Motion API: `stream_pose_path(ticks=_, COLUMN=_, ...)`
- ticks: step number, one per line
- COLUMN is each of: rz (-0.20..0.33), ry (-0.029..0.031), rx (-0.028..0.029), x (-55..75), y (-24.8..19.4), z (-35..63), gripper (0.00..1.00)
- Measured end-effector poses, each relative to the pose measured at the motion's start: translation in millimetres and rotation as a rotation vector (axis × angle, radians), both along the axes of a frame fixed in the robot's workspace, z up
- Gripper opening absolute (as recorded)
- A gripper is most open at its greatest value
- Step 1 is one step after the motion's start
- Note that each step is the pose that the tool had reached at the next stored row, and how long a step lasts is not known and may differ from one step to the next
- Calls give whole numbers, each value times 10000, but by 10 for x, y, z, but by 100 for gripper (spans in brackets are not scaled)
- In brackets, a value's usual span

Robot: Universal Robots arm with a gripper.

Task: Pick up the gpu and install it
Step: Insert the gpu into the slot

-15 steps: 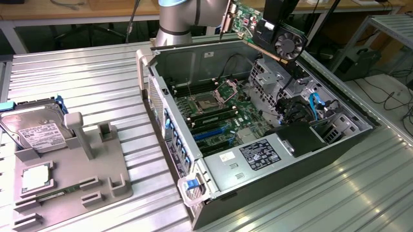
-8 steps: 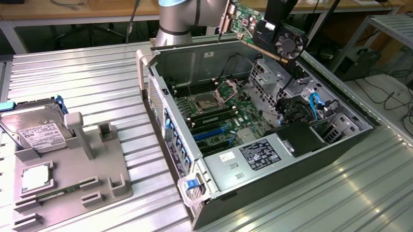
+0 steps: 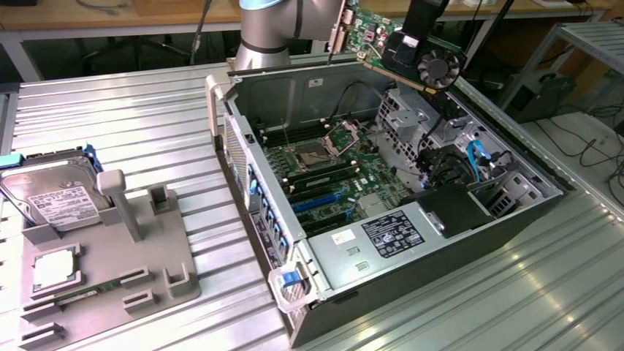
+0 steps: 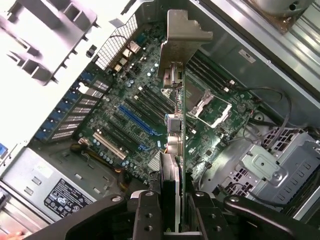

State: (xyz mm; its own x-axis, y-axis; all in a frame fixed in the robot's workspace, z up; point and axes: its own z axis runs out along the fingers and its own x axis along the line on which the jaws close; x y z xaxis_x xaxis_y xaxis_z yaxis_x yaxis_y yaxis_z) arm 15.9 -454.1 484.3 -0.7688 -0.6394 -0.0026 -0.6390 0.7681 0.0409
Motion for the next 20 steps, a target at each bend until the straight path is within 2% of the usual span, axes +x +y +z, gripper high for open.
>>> stream_pose_path(ticks=9, rz=1189, ry=-45, rx=-1, x=0, y=0, z=-8, gripper=27)
stream_pose_path(ticks=16, rz=2425, ry=-66, rx=1, x=0, y=-2, z=-18, gripper=27)
stream_pose_path(ticks=20, rz=2959, ry=-74, rx=2, x=0, y=-2, z=-23, gripper=27)
